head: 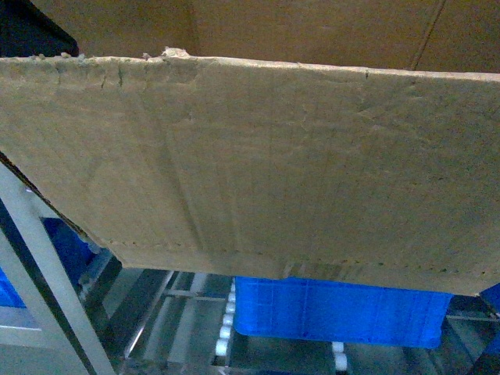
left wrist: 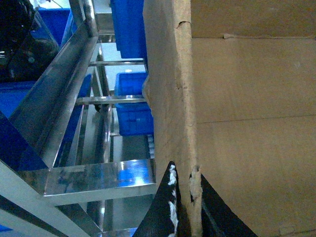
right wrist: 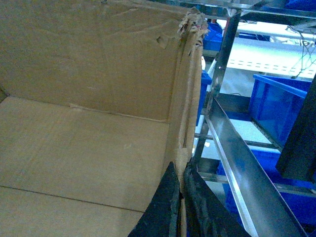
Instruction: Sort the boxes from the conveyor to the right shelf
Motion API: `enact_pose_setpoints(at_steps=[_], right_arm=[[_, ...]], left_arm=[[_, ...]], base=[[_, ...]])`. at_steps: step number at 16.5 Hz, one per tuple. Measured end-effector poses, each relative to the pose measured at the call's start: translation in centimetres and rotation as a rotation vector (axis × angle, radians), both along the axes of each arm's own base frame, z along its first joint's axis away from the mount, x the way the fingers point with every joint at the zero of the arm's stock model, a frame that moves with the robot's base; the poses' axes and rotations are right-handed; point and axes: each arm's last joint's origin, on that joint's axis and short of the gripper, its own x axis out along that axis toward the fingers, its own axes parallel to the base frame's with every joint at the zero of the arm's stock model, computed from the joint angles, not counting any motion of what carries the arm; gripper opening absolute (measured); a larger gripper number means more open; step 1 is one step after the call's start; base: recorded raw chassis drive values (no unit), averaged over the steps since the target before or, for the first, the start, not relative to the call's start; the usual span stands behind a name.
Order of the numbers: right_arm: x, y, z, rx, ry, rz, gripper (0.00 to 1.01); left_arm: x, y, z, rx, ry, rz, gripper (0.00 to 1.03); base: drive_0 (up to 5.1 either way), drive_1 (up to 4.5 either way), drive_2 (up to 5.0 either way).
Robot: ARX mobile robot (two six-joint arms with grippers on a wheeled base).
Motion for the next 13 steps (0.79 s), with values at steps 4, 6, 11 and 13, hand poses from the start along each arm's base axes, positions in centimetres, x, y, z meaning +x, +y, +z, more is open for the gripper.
enact_pose_setpoints(at_steps=[4, 6, 11, 13], right_arm=[[0.2, 0.0, 1.1, -0.006, 0.08, 0.047, 0.02], [0.6, 0.2, 3.7, 0.001, 0.08, 0.073, 0.02], [2.1, 0.2, 5.1, 0.018, 0.094, 0.066, 0.02], [2.1, 0.2, 5.0, 0.016, 0.096, 0.066, 0.02]], left_arm=[[0.0, -0.2, 1.6, 0.01, 0.089, -0.009, 0.02], [0.3, 0.3, 3.7, -0.029, 0.104, -0.02, 0.02], [1.8, 0.4, 4.8, -0.068, 0.134, -0.039, 0.02], [1.9, 0.4, 4.7, -0.067, 0.143, -0.04, 0.02]], base=[[0.0, 0.0, 0.0], [0.0, 0.0, 0.0], [0.0, 0.0, 0.0], [0.0, 0.0, 0.0]])
